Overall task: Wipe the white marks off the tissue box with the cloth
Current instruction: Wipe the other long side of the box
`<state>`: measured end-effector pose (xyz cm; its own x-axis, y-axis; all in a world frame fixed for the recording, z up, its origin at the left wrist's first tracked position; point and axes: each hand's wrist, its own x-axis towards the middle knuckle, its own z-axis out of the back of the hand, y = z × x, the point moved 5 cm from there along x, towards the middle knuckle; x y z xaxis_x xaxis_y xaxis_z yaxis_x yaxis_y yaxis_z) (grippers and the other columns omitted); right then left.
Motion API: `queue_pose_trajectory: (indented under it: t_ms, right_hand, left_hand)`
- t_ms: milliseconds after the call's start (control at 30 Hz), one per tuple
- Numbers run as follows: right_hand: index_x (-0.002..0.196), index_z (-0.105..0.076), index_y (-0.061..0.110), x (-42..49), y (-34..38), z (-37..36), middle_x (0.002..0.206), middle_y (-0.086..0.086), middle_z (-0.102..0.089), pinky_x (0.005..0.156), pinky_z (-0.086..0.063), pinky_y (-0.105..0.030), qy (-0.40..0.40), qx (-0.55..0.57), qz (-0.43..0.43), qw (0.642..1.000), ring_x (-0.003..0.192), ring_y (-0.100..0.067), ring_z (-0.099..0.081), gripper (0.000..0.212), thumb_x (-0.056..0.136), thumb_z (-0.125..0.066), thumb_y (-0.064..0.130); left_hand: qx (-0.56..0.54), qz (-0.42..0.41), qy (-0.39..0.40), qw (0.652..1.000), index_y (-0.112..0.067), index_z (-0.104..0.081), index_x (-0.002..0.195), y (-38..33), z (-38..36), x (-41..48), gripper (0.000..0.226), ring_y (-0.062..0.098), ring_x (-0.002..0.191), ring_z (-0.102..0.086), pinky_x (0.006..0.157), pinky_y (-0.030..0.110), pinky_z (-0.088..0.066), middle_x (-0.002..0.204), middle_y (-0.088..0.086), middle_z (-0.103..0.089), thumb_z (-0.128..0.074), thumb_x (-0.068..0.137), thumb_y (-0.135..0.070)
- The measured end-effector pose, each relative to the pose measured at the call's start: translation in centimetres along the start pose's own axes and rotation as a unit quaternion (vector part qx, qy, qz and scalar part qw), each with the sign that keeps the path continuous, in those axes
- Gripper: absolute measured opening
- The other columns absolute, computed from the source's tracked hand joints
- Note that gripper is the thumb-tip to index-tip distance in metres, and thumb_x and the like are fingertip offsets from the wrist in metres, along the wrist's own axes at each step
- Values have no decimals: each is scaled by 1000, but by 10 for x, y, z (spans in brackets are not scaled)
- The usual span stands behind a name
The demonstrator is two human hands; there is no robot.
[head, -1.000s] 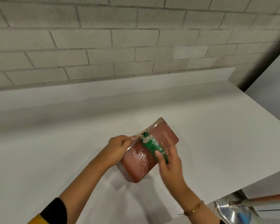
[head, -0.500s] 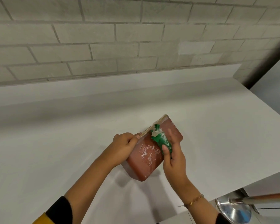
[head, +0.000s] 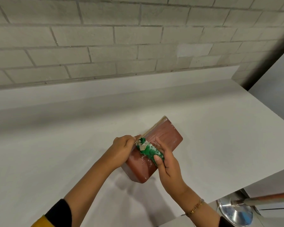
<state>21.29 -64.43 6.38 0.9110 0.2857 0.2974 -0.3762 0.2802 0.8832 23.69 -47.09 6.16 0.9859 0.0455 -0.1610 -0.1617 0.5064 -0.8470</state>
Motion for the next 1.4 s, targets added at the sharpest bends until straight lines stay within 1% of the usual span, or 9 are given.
queue_pose_trajectory:
  t_ms: [200, 433, 567, 667, 900, 1000, 1167, 1300, 1400]
  right_hand:
    - [133, -33, 53, 2, 1, 2, 128, 32, -51, 92, -51, -26, 18, 23, -13, 999, 116, -2, -55, 47, 96, -43, 26]
    - [138, -38, 31, -5, 5, -4, 128, 16, -58, 96, -47, -25, 85, 53, -4, 995, 120, -10, -55, 42, 96, -44, 32]
    - [137, -39, 31, -3, 6, 1, 122, 12, -62, 93, -51, -33, 138, 67, -18, 988, 116, -16, -58, 42, 95, -46, 31]
    - [136, -38, 32, -5, 10, 2, 121, 13, -63, 91, -51, -31, 174, 41, -7, 984, 113, -13, -60, 40, 96, -45, 36]
    - [131, -40, 31, -13, 12, 18, 117, 12, -66, 85, -55, -36, 226, 19, -20, 974, 107, -13, -64, 36, 96, -46, 37]
    - [129, -41, 40, -17, 10, 29, 108, 15, -69, 80, -54, -25, 240, 35, -51, 969, 101, -12, -66, 36, 94, -49, 41]
    - [123, -51, 38, -7, 3, 60, 91, -4, -70, 67, -52, -24, 96, 203, -125, 966, 81, -17, -68, 39, 87, -57, 24]
    - [129, -47, 39, -3, -16, 72, 110, -6, -71, 60, -57, -26, -25, 343, -223, 912, 88, -22, -71, 45, 88, -58, 25]
    - [129, -49, 34, -4, -32, 73, 107, -5, -73, 54, -57, -30, -92, 372, -279, 880, 83, -22, -72, 43, 88, -57, 22]
  left_hand:
    - [-3, 4, 0, 1000, 1, -52, 77, 2, 0, 0, 41, 23, 73, -54, 65, 32, -39, 82, 19, -59, -28, 97, -25]
    - [-14, 21, 10, 1000, -6, -50, 72, 4, 1, 1, 43, 23, 73, -57, 65, 33, -41, 80, 13, -60, -27, 96, -33]
    - [-15, 30, 17, 999, 3, -51, 76, 3, 2, 4, 51, 27, 69, -53, 65, 36, -38, 77, 21, -57, -29, 84, -42]
    - [-12, 31, 25, 999, -7, -49, 67, 2, 4, 7, 50, 19, 66, -44, 64, 35, -34, 72, 11, -48, -27, 73, -51]
    - [-14, 32, 26, 999, -4, -57, 69, 5, 2, 8, 55, 19, 68, -45, 65, 35, -36, 75, 8, -51, -27, 74, -50]
    - [-3, 29, 19, 999, 2, -54, 72, 4, 2, 7, 52, 20, 68, -47, 64, 36, -37, 73, 18, -51, -28, 78, -43]
    - [11, 34, 5, 999, 5, -54, 80, 7, 2, 5, 45, 26, 66, -52, 64, 35, -41, 84, 26, -60, -31, 91, -33]
    - [12, 18, -2, 1000, 0, -52, 72, 5, 1, 4, 39, 18, 66, -50, 63, 32, -39, 73, 13, -58, -33, 93, -27]
    - [15, 11, -9, 1000, -1, -55, 73, 3, 2, 4, 40, 19, 67, -53, 63, 32, -40, 76, 13, -61, -34, 94, -27]
